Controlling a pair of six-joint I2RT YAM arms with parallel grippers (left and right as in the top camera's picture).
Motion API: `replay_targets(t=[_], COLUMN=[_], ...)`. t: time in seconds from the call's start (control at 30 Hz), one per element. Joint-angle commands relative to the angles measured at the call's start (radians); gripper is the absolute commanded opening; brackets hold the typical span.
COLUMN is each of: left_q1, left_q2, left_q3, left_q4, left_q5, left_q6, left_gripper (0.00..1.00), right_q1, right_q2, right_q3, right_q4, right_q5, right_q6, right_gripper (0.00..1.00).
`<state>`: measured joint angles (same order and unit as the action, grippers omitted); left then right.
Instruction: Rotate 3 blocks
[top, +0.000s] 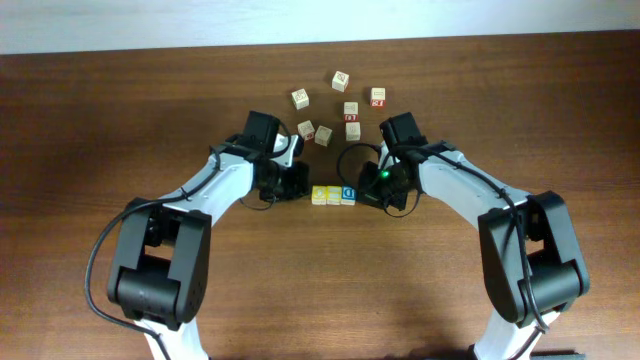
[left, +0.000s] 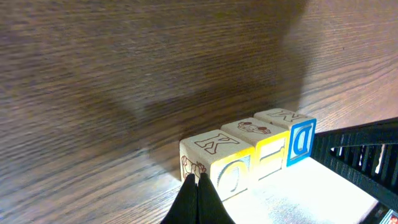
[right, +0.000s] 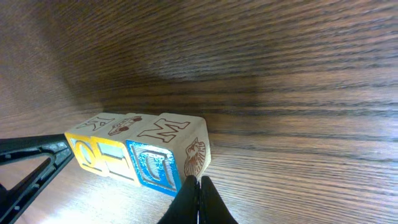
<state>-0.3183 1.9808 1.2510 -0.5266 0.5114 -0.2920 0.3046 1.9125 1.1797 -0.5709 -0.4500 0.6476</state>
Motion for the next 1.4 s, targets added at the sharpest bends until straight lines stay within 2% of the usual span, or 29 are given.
replay_targets(t=[0.0, 0.43, 0.57, 0.8, 1.1, 1.37], left_q1=[-0.019, -0.019, -0.019, -0.019, -0.019, -0.019], left_q2=[0.015, 0.014, 0.014, 0.014, 0.015, 0.014], left_q3=[0.0, 0.0, 0.0, 0.0, 0.0, 0.0], left_q4=[0.003, 0.002, 0.0, 0.0, 0.002, 0.002], left_q5=[0.024, 0.024, 0.024, 0.024, 0.024, 0.024], left_q6=[-0.011, -0.01, -0.01, -0.01, -0.01, -0.01], left_gripper=[0.0, 0.0, 0.0, 0.0, 0.0, 0.0], right_q1=[0.01, 0.009, 0.008, -0.004, -0.011, -0.096], right_q2=[0.009, 0.01, 0.01, 0.01, 0.052, 0.02], right_q3=[-0.005, -0.005, 0.005, 0.114, 0.116, 0.202], right_q4=[0.011, 0.072, 0.081, -0.078, -0.076, -0.131], right_q5=[-0.01, -0.002, -0.042, 0.027, 0.027, -0.101], right_q6=[-0.019, -0.122, -0.202, -0.363, -0.359, -0.37], right_gripper=[0.04, 0.04, 0.04, 0.04, 0.04, 0.04])
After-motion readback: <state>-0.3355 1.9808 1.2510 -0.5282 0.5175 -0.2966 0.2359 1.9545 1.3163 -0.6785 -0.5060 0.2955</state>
